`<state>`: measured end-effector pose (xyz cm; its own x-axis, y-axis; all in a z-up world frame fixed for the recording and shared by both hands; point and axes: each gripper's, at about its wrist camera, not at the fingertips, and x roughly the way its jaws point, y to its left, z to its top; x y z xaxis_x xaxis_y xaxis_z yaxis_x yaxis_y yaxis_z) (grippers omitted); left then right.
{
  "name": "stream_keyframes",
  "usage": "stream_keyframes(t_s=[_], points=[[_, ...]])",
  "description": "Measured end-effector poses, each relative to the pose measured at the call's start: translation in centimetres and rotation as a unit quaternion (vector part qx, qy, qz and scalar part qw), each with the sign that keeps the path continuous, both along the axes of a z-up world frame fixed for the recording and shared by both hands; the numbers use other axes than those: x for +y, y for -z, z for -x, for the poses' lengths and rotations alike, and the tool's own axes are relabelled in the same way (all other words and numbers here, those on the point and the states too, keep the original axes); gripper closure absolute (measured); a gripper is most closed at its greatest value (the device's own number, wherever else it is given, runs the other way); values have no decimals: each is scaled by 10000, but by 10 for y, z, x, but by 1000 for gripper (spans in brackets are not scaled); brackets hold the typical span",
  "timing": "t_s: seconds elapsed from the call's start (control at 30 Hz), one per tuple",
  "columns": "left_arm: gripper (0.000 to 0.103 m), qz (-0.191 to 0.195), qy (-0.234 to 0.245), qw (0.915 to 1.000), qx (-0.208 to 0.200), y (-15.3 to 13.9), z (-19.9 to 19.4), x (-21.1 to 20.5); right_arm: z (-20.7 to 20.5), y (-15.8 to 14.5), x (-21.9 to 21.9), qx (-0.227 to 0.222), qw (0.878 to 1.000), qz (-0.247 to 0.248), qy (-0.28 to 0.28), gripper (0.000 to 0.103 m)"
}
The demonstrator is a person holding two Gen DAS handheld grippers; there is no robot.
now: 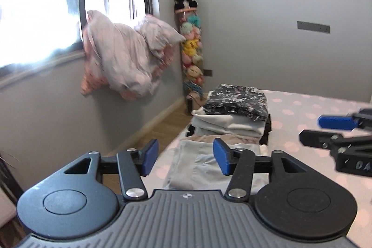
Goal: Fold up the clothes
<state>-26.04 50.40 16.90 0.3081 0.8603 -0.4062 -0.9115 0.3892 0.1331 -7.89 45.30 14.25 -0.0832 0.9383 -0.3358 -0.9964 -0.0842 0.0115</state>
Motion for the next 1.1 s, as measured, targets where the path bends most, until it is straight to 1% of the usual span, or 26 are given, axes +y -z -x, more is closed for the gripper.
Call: stream_keyframes(t_s=[0.1, 0.13, 0.17, 0.2, 0.27, 0.33, 0.37, 0.47, 0.53, 0.63, 0.7, 0.83, 0.93, 1.1], points=[[35, -2, -42, 9999, 153, -1, -5, -28, 5, -4, -28, -28, 10000, 2, 44, 48], [32, 13, -42, 9998, 183, -1, -6, -38, 6, -4, -37, -32, 10000, 4, 31, 48], [23, 31, -56, 9998, 174, -2, -7, -46, 8, -4, -46, -30, 10000, -1, 15, 48], [19, 40, -77, 9999, 142, -2, -6, -55, 8, -2, -55, -21, 10000, -11, 27, 48], [19, 38, -109, 9999, 108, 0, -6, -71, 10, 1, -72, -7, 10000, -25, 56, 48], [16, 66, -326, 9993, 172, 5, -8, -85, 11, 7, -85, -17, 9999, 10, 122, 48], [13, 69, -416, 9990, 163, 10, -7, -91, 11, 10, -91, -22, 9999, 27, 155, 47], [13, 124, -534, 9985, 69, 24, -6, -111, 10, 21, -112, -74, 9995, -7, 303, 43], [13, 310, -526, 9981, -23, 33, -5, -121, 11, 29, -124, -133, 9989, -22, 444, 41], [13, 556, -535, 9969, -178, 44, -4, -135, 11, 40, -141, 40, 9985, 55, 537, 39], [12, 638, -590, 9959, -257, 49, -1, -145, 13, 46, -152, 124, 9981, 78, 591, 36], [12, 697, -788, 9942, -219, 59, 1, -167, 17, 55, -174, 105, 9970, 55, 767, 35], [12, 757, -901, 9929, -188, 66, 2, -179, 20, 63, -187, 160, 9967, 86, 796, 34], [12, 972, -874, 9912, -196, 78, 5, -192, 24, 79, -199, 298, 9966, 300, 714, 33]])
